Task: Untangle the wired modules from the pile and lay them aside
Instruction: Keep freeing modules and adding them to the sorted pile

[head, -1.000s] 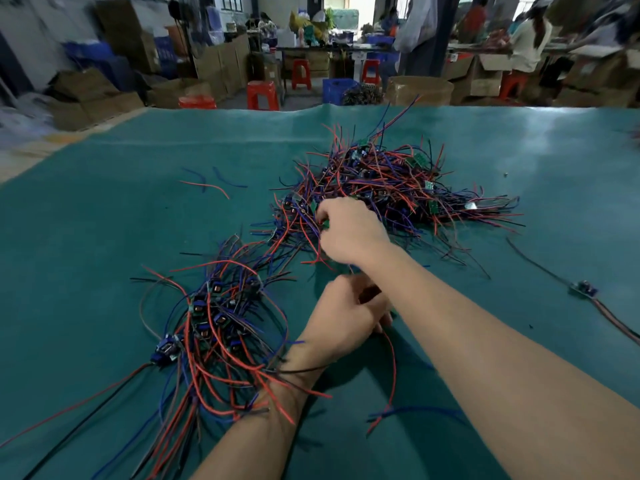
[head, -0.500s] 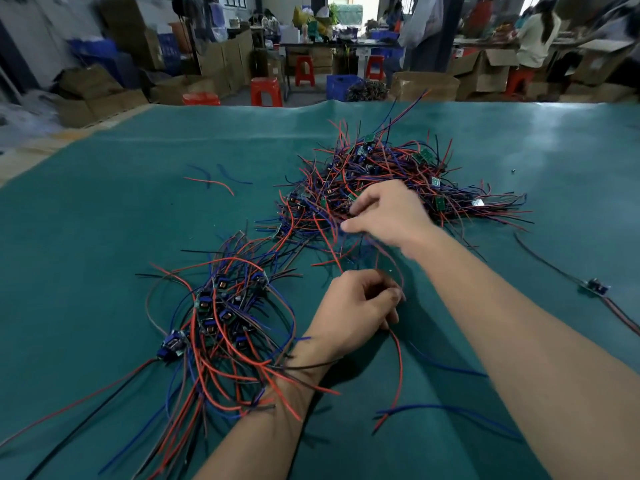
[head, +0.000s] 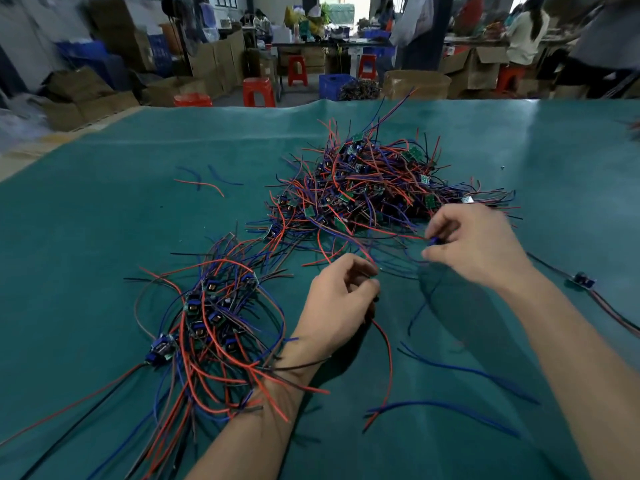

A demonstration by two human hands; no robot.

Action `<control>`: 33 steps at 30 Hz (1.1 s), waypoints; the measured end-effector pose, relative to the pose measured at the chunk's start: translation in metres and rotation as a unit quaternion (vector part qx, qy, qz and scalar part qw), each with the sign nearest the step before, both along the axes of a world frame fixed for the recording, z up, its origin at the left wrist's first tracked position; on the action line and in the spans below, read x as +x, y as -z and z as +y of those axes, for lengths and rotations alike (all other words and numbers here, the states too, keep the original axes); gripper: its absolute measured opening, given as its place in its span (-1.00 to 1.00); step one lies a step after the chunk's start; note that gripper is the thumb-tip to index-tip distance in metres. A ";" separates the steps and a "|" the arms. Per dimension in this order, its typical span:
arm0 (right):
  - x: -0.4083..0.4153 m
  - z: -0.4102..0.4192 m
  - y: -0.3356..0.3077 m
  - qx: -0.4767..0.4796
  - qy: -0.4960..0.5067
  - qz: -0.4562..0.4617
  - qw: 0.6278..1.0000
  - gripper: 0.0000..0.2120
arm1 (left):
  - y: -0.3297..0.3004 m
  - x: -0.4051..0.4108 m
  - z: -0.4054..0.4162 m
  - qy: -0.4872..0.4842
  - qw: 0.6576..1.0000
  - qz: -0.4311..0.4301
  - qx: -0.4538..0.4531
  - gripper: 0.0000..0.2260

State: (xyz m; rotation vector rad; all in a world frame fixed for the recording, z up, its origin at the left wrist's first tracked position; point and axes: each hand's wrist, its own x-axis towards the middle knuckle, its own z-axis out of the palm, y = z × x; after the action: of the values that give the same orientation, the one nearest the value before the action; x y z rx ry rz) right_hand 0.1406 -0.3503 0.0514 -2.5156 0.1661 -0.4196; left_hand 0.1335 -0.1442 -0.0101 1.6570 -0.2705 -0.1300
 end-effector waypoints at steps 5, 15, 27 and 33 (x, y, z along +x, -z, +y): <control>-0.025 -0.012 -0.001 0.289 0.109 -0.179 0.934 -0.74 | -0.001 -0.001 0.002 0.025 1.000 -0.003 -0.017 -0.96; -0.036 0.078 0.037 0.503 -0.019 -0.104 0.858 -0.79 | -0.011 -0.008 0.005 0.089 0.994 -0.022 -0.060 -0.82; -0.039 0.077 0.044 0.548 -0.058 -0.111 0.827 -0.74 | -0.013 -0.008 0.006 0.056 0.993 -0.015 -0.103 -0.87; -0.036 0.072 0.042 0.486 -0.035 -0.101 0.867 -0.66 | -0.012 -0.008 0.006 0.048 0.991 -0.022 -0.122 -0.86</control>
State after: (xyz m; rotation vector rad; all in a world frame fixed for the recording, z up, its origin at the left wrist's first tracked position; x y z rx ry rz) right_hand 0.1042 -0.2786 0.0095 -1.4656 0.1503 -0.4231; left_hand 0.1259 -0.1384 0.0014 1.4062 -0.3855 -0.1285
